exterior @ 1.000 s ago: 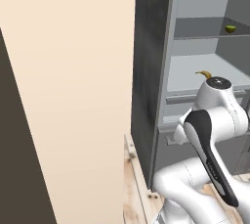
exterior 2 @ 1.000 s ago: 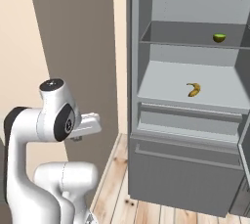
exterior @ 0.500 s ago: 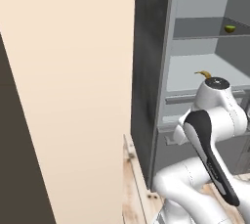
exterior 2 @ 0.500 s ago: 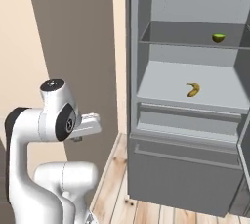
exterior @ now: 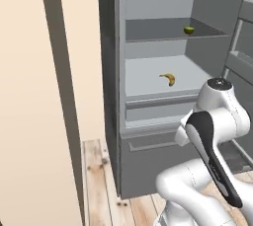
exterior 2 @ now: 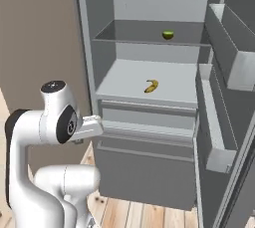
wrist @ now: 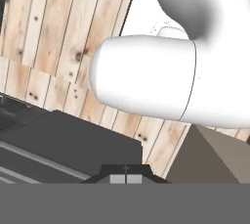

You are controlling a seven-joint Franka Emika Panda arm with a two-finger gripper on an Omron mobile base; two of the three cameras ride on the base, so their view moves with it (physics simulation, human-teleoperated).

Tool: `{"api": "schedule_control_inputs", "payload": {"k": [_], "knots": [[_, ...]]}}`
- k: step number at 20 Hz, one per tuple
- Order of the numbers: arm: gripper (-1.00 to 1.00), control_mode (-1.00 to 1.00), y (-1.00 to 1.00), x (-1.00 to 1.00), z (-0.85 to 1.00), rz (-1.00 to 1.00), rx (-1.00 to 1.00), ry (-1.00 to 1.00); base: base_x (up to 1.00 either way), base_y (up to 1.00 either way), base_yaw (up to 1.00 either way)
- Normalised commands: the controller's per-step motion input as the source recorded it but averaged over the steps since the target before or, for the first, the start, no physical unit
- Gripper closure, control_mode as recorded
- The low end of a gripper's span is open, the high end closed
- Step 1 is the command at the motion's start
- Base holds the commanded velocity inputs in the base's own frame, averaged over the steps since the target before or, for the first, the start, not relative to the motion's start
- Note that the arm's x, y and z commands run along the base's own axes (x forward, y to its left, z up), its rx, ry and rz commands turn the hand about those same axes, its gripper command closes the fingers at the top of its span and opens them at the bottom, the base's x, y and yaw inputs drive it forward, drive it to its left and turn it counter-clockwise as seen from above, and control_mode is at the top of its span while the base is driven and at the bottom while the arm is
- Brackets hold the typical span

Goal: Retrieve the kiwi and banana from the fridge and place them into the bowl on the dining table.

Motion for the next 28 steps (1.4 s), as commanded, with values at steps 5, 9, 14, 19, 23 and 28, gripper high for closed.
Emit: {"api": "schedule_control_inputs", "payload": {"k": [5,9,14,19,23,28], "knots": [[1.00,1.00,0.00,0.00,0.00,0.00,0.00,0.00,0.00,-0.44,-0.18],[1.00,1.00,0.00,0.00,0.00,0.00,0.00,0.00,0.05,-0.07,-0.17],[1.00,1.00,0.00,0.00,0.00,0.00,0.00,0.00,0.15,0.00,-0.16],[1.00,1.00,0.00,0.00,0.00,0.00,0.00,0.00,0.25,0.04,-0.12],[1.00,1.00,0.00,0.00,0.00,0.00,0.00,0.00,0.33,0.16,-0.06],[1.00,1.00,0.00,0.00,0.00,0.00,0.00,0.00,0.39,0.20,-0.04]]}}
